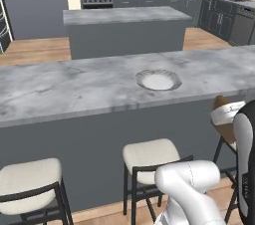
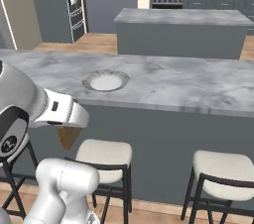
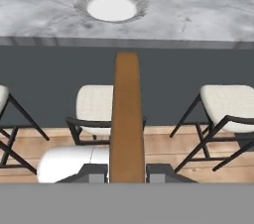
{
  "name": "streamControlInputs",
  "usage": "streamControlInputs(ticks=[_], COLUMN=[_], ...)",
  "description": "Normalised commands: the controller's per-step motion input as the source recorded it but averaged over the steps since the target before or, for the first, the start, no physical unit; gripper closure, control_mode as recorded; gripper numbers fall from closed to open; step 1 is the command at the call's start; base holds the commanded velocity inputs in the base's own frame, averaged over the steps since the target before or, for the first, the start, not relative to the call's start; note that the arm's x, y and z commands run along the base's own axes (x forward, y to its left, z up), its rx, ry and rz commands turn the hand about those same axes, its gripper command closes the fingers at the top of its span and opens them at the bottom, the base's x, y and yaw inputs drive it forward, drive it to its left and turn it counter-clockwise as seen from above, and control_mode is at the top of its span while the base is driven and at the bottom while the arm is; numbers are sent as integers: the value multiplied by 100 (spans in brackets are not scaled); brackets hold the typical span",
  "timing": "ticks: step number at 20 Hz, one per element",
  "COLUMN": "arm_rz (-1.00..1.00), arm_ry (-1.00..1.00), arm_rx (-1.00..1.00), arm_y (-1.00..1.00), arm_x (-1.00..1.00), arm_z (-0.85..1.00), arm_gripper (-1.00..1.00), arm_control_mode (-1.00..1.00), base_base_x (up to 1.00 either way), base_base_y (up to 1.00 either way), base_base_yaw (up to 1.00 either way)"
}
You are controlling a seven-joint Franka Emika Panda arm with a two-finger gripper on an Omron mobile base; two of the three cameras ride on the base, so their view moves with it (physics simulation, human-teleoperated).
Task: Start the toaster. Once the lever pops up, take the bread to the plate on the dining counter.
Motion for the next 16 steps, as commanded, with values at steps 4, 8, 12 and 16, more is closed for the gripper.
streamControlInputs(ticks=[4,8,12,16], arm_rz=[0,0,0,0], arm_ry=[-4,0,0,0], arm_rx=[0,0,0,1], arm_y=[1,4,2,0], arm_x=[-20,0,6,18], arm_z=[50,45,9,0], arm_gripper=[100,100,100,100], arm_control_mode=[-100,-100,-100,-100], base_base_x=[0,0,0,0], base_base_y=[0,0,0,0], base_base_yaw=[0,0,0,0])
